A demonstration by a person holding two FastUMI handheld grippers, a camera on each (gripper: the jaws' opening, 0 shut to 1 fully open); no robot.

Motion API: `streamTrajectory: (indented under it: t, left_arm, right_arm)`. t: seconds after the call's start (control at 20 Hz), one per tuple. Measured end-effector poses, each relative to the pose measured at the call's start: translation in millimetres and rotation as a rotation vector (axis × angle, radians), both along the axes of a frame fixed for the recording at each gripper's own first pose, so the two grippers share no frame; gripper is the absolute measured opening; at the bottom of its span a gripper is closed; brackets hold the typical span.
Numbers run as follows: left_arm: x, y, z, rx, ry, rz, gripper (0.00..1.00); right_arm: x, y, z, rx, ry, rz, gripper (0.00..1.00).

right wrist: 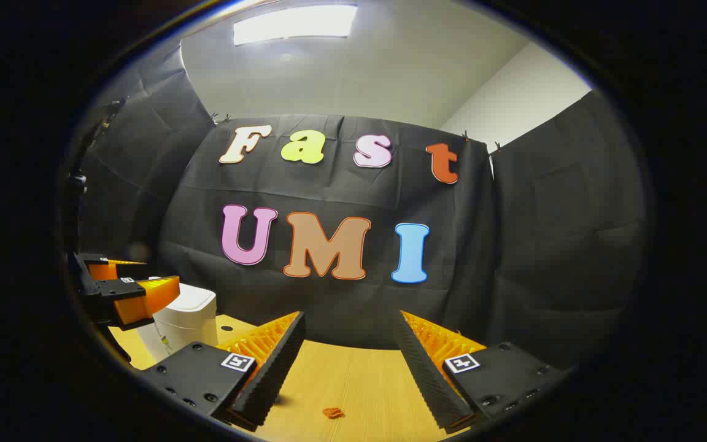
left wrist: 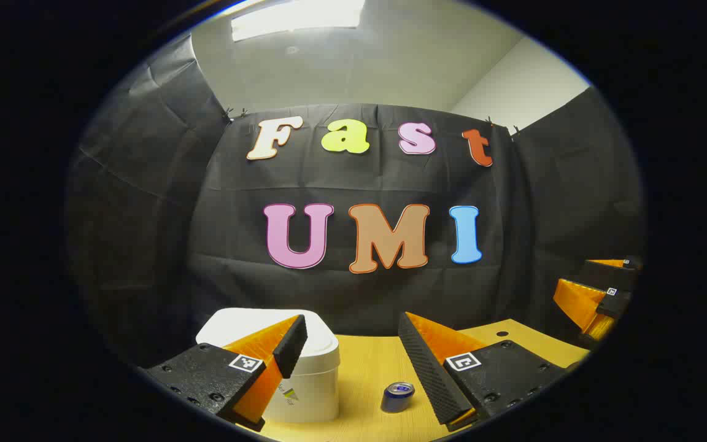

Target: Press the lid of the desktop garbage bin to open it, pick up the crumpled paper on the desktop and throw it into the bin, then pick up the pop can on the desktop and drop it into the bin, and finally close the garbage bin lid.

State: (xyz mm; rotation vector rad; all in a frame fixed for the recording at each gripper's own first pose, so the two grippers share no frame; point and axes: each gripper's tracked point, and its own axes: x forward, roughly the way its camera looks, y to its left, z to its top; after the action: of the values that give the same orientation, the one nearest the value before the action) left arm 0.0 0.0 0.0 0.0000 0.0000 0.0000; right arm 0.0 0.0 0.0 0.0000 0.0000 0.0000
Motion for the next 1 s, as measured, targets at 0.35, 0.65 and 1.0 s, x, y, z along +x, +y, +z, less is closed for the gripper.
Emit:
streamTrajectory:
  t: [0.35, 0.65, 1.0]
  left_arm:
    - [1, -7, 0, 0.008, 0.003, -0.031, 0.93]
    - [6, -3, -2, 0.007, 0.003, -0.023, 0.92]
    - [5, -4, -1, 0.014, 0.003, -0.021, 0.92]
  right_arm:
    - [3, 1, -7, 0.016, 0.015, -0.007, 0.96]
    - [6, 1, -11, 0.017, 0.025, 0.0, 0.96]
    - [10, 2, -15, 0.024, 0.039, 0.02, 0.96]
